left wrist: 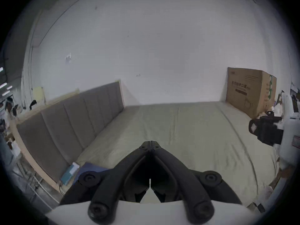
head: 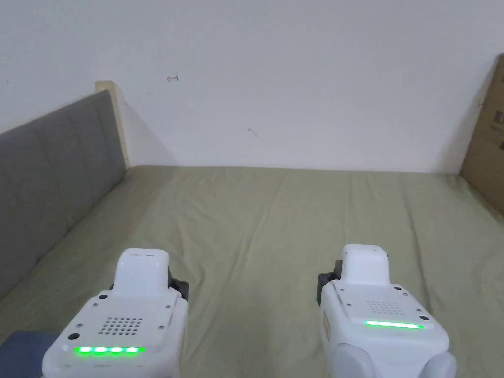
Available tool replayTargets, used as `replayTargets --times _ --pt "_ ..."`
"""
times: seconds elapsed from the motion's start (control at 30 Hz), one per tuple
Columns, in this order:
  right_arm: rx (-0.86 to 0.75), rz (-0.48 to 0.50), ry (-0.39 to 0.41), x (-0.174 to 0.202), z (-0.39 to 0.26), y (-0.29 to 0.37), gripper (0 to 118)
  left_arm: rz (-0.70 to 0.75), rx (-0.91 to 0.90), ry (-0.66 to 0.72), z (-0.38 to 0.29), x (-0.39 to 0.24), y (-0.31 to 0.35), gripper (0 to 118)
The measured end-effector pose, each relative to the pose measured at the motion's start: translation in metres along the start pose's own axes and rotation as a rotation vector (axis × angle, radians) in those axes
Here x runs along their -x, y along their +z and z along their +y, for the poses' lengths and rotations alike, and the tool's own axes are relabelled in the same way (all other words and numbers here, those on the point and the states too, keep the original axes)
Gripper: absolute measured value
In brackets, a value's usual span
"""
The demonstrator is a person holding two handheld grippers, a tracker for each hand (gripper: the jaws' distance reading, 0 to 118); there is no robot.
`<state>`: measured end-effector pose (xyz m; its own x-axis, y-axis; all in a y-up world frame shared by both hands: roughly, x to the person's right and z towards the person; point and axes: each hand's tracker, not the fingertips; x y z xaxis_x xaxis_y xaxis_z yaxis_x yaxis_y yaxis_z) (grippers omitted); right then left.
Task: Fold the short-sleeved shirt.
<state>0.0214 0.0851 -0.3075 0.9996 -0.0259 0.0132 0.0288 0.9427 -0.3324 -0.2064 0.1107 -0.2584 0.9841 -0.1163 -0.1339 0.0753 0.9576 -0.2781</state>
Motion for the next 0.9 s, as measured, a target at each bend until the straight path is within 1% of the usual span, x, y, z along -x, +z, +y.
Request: replayTargets --times 0.07,0.13,0.2,0.27,0.37,0.53,0.8,0.83,0.87,0.9 --pt "-0.031 -0.008 0.000 -0.013 0.009 0.007 1 -0.030 -0.028 0.010 0.015 -0.009 0.004 0" --pt "-0.061 -0.017 0.001 -0.023 0.019 0.012 1 -0.022 -0.068 0.001 0.028 -0.020 0.007 0" --pt "-0.082 -0.033 0.007 -0.033 0.030 0.017 1 -0.044 -0.101 0.013 0.040 -0.028 0.010 0" --pt "-0.110 -0.045 -0.001 -0.042 0.042 0.023 1 -0.085 -0.118 0.023 0.051 -0.035 0.012 0" --pt "-0.152 -0.061 -0.015 -0.053 0.056 0.033 1 -0.095 -0.135 0.010 0.063 -0.046 0.013 0" --pt "-0.194 -0.087 0.007 -0.062 0.070 0.040 1 -0.106 -0.154 -0.001 0.078 -0.052 0.015 0" --pt "-0.211 -0.076 0.011 -0.063 0.075 0.040 1 -0.090 -0.147 0.022 0.082 -0.052 0.010 0" --pt "-0.203 -0.075 0.013 -0.063 0.073 0.039 2 -0.086 -0.136 0.011 0.082 -0.053 0.008 0" --pt "-0.196 -0.072 0.010 -0.063 0.071 0.039 6 -0.080 -0.128 0.007 0.080 -0.054 0.007 3" --pt "-0.190 -0.070 0.003 -0.063 0.069 0.038 11 -0.083 -0.123 0.005 0.079 -0.054 0.006 9"
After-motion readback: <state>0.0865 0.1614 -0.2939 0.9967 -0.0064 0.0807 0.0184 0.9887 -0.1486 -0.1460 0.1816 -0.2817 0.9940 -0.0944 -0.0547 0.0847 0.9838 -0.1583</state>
